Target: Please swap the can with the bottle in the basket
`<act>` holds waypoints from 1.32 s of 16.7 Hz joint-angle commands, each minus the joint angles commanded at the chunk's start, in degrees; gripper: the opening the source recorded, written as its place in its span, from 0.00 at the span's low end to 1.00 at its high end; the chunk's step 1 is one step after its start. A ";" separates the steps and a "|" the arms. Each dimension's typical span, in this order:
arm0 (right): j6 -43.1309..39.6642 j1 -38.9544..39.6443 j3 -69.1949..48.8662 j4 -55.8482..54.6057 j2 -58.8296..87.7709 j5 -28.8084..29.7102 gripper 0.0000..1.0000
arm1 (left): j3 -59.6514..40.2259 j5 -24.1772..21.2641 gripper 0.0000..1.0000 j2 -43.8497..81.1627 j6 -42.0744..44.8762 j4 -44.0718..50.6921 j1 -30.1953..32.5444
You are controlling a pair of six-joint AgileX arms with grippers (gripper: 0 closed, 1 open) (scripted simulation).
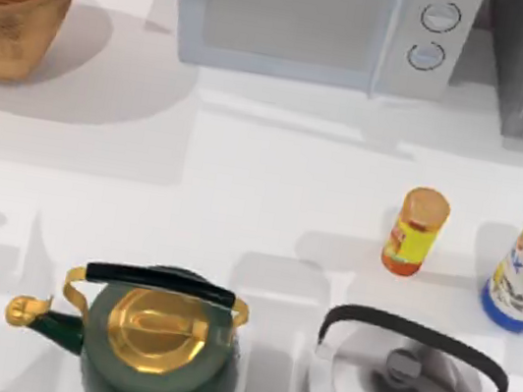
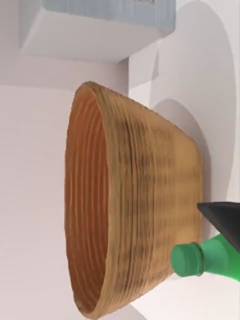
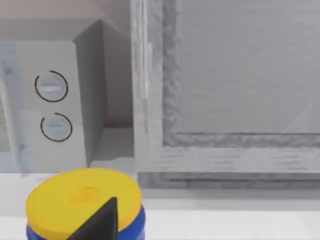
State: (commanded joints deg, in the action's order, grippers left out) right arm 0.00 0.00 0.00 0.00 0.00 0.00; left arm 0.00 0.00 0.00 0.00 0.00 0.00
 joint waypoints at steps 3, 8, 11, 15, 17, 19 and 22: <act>0.00 0.00 0.00 0.00 0.00 0.00 1.00 | -0.45 -0.04 1.00 0.51 -0.08 0.30 -0.03; 0.00 0.00 0.00 0.00 0.00 0.00 1.00 | -9.91 -0.89 1.00 11.83 -1.13 6.61 -0.50; 0.00 0.00 0.00 0.00 0.00 0.00 1.00 | -21.25 -1.75 1.00 25.42 -1.58 13.13 -1.02; 0.00 0.00 0.00 0.00 0.00 0.00 1.00 | -41.85 -3.01 1.00 48.79 -1.42 22.38 -1.93; 0.00 0.00 0.00 0.00 0.00 0.00 1.00 | -53.94 -3.61 1.00 61.30 -1.02 26.47 -2.46; 0.00 0.00 0.00 0.00 0.00 0.00 1.00 | -66.64 -4.15 1.00 73.73 -0.39 30.09 -3.05; 0.00 0.00 0.00 0.00 0.00 0.00 1.00 | -85.64 -4.78 1.00 91.20 1.05 35.22 -4.06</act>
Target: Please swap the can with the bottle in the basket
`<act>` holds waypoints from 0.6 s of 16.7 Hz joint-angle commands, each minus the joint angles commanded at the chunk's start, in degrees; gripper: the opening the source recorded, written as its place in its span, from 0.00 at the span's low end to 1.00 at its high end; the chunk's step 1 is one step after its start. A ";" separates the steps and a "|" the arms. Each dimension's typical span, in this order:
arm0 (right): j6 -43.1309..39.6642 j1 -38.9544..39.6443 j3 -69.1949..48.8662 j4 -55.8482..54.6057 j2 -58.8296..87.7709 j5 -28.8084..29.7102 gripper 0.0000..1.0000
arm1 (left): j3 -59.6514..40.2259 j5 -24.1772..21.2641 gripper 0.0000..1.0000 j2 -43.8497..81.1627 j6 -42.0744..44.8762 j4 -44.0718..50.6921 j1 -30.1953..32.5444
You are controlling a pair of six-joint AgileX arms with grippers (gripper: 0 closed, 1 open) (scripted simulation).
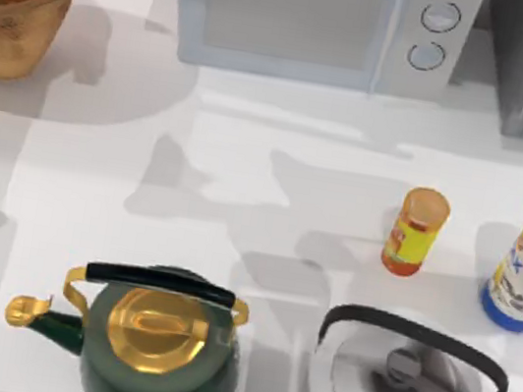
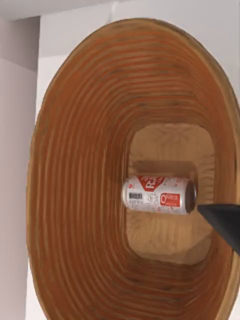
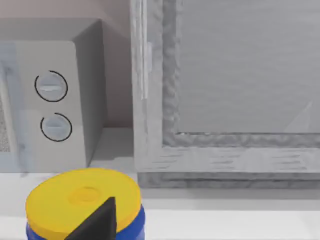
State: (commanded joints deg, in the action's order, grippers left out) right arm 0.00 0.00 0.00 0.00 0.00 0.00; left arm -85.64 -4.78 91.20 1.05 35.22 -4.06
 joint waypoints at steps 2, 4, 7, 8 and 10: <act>0.00 0.00 0.00 0.00 0.00 0.00 1.00 | -11.80 -0.33 1.00 10.17 1.26 3.70 -0.75; 0.00 0.00 0.00 0.00 0.00 0.00 1.00 | -22.32 -0.61 1.00 19.10 2.63 7.81 -1.51; 0.00 0.00 0.00 0.00 0.00 0.00 1.00 | -34.99 -0.99 1.00 30.46 4.65 14.69 -2.60; 0.00 0.00 0.00 0.00 0.00 0.00 1.00 | -38.51 -1.11 1.00 33.90 5.28 17.07 -2.94; 0.00 0.00 0.00 0.00 0.00 0.00 1.00 | -44.58 -1.33 1.00 40.38 6.42 21.75 -3.58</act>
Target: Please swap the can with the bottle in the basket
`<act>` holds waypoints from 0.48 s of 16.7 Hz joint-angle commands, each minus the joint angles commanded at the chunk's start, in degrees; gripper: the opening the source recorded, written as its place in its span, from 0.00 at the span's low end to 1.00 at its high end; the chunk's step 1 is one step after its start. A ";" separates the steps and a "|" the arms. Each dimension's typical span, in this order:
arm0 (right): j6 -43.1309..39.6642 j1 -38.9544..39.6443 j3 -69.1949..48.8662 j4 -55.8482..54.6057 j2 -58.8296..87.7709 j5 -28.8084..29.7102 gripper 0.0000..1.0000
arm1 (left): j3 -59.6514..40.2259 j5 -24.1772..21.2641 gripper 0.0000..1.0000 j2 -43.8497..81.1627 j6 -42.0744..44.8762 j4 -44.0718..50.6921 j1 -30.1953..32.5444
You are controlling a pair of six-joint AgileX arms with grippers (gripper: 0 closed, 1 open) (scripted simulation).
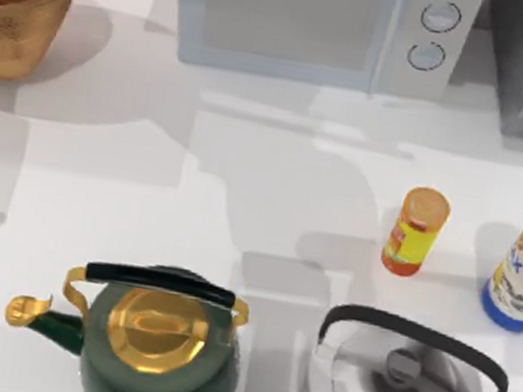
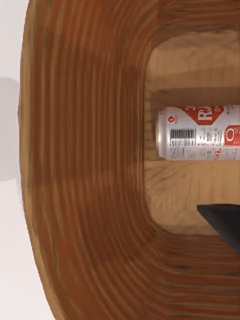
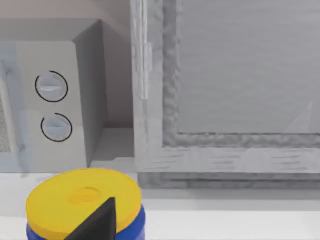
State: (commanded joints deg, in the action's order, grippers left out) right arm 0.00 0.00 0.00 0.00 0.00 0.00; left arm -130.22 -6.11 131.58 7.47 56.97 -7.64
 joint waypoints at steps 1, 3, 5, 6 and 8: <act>0.00 0.00 0.00 0.00 0.00 0.00 1.00 | -2.47 -0.08 1.00 3.05 0.50 2.18 -0.29; 0.00 0.00 0.00 0.00 0.00 0.00 1.00 | -6.26 -0.21 1.00 8.65 1.39 6.09 -0.82; 0.00 0.00 0.00 0.00 0.00 0.00 1.00 | -8.45 -0.27 1.00 12.61 2.00 8.82 -1.20; 0.00 0.00 0.00 0.00 0.00 0.00 1.00 | -9.07 -0.28 1.00 13.74 2.19 9.65 -1.31; 0.00 0.00 0.00 0.00 0.00 0.00 1.00 | -9.39 -0.28 1.00 14.33 2.29 10.09 -1.38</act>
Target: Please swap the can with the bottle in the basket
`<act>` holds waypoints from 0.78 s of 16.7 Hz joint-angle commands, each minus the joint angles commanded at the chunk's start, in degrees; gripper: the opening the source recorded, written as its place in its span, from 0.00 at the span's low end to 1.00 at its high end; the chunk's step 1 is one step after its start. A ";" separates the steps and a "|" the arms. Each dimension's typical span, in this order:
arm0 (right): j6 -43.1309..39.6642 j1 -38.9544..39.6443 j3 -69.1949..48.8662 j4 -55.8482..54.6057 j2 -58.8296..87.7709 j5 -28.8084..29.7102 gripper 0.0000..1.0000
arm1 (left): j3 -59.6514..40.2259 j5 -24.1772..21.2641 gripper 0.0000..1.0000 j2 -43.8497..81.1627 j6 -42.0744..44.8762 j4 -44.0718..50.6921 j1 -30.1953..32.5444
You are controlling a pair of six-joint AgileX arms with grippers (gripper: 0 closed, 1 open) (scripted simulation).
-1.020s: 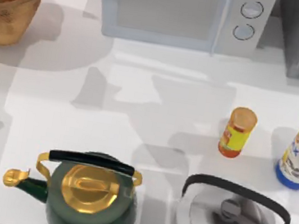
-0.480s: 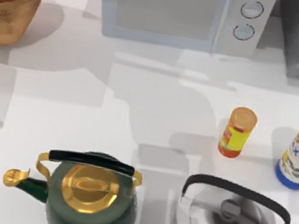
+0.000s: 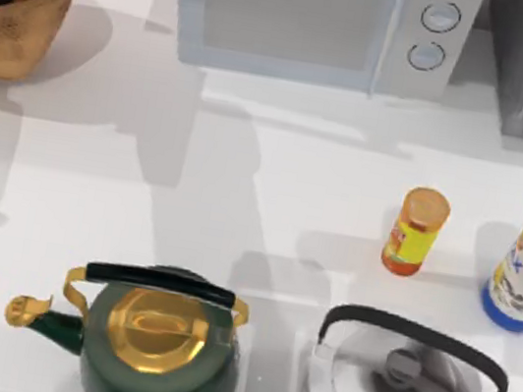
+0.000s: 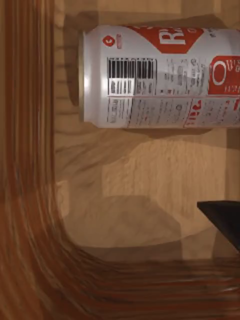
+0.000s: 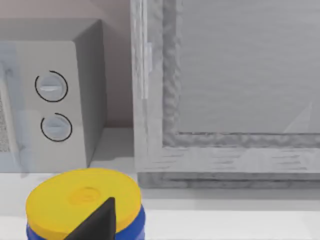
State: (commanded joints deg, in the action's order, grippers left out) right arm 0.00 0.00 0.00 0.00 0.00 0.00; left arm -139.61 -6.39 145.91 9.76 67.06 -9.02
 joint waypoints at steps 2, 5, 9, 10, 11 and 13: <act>0.00 0.00 0.00 0.00 0.00 0.00 1.00 | 0.00 0.00 1.00 0.00 0.00 0.00 0.00; 0.00 0.00 0.00 0.00 0.00 0.00 1.00 | 0.05 0.02 1.00 0.24 -0.07 -0.30 0.35; 0.00 0.00 0.00 0.00 0.00 0.00 1.00 | 0.56 0.08 1.00 3.90 -0.45 -4.51 0.46; 0.00 0.00 0.00 0.00 0.00 0.00 1.00 | 0.75 0.08 1.00 4.95 -0.51 -5.76 0.56; 0.00 0.00 0.00 0.00 0.00 0.00 1.00 | 0.90 0.09 1.00 5.79 -0.57 -6.77 0.62; 0.00 0.00 0.00 0.00 0.00 0.00 1.00 | 1.00 0.09 1.00 6.32 -0.61 -7.38 0.66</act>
State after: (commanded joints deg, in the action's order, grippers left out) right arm 0.00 0.00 0.00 0.00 0.00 0.00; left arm -138.61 -6.30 152.23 9.15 59.68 -8.36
